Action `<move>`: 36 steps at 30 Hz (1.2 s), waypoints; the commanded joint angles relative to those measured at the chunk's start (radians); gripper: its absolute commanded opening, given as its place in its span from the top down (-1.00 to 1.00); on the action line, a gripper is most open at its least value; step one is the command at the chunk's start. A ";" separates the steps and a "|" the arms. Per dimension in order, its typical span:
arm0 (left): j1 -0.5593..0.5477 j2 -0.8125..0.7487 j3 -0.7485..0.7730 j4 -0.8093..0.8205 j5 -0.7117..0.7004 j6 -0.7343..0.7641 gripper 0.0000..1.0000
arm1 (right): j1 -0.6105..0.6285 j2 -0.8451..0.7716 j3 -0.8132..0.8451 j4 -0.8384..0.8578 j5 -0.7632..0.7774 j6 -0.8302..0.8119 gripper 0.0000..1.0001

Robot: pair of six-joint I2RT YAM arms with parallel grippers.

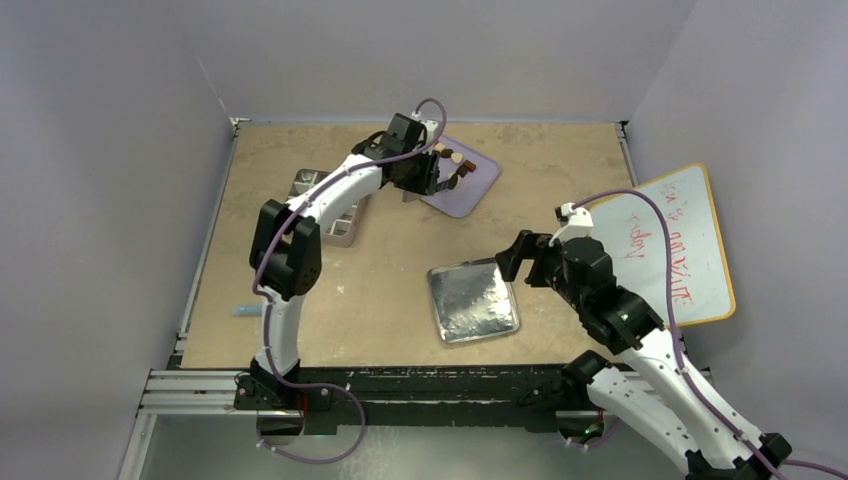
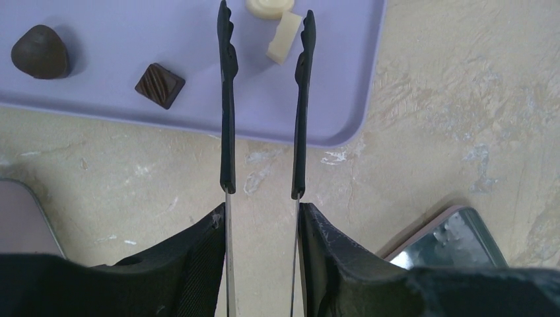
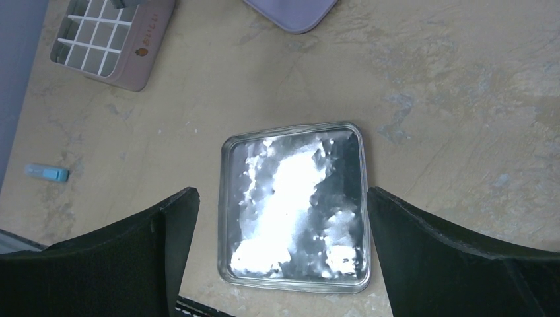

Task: Pack the chocolate
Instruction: Pick up the fake chocolate from the plate.

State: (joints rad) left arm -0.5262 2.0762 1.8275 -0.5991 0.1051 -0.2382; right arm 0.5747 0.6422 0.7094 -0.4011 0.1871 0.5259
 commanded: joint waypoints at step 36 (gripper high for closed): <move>-0.032 -0.085 0.164 -0.189 -0.168 -0.118 0.70 | -0.002 0.011 -0.045 0.111 -0.059 0.006 -0.98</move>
State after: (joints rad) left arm -0.5743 2.1010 1.9179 -0.7261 -0.0078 -0.3126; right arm 0.5747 0.6590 0.6643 -0.3332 0.1551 0.5240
